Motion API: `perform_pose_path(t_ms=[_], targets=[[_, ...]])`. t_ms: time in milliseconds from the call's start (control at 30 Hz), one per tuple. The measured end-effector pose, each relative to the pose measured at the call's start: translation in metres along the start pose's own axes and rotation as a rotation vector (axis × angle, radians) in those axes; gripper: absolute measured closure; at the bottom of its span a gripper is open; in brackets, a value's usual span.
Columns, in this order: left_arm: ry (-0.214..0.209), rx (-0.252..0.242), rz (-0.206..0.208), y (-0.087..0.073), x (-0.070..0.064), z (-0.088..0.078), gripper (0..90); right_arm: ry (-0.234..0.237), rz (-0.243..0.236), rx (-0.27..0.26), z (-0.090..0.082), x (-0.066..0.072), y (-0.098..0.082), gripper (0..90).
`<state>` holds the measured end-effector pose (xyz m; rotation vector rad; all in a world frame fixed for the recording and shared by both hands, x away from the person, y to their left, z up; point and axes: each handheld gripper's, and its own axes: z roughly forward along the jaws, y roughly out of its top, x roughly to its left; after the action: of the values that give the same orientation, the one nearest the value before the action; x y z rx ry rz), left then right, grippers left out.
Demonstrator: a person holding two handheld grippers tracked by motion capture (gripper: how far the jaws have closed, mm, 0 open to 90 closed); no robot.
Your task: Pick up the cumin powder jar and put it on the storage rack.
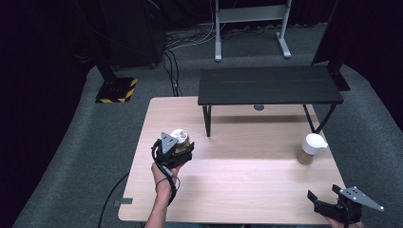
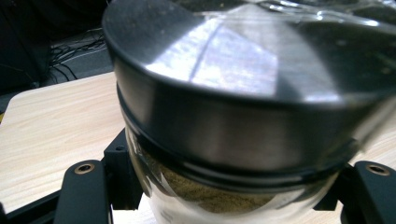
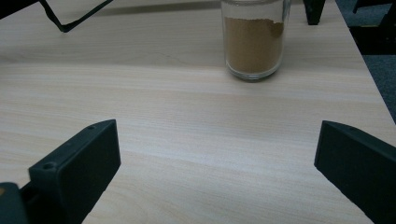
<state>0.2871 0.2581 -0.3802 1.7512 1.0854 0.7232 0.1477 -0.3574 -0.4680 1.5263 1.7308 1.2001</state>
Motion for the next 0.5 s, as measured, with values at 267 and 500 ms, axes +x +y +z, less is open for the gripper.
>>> perform_pose_path(t_ms=[267, 500], targets=[[-0.018, -0.002, -0.009, 0.008, 0.006, 0.002, 30.6, 0.005, 0.0, 0.003, 0.0, -0.002, 0.0, 0.0], [-0.034, -0.001, -0.004, 0.014, 0.008, 0.005, 30.6, 0.008, 0.0, 0.006, 0.0, -0.002, 0.001, 0.0]])
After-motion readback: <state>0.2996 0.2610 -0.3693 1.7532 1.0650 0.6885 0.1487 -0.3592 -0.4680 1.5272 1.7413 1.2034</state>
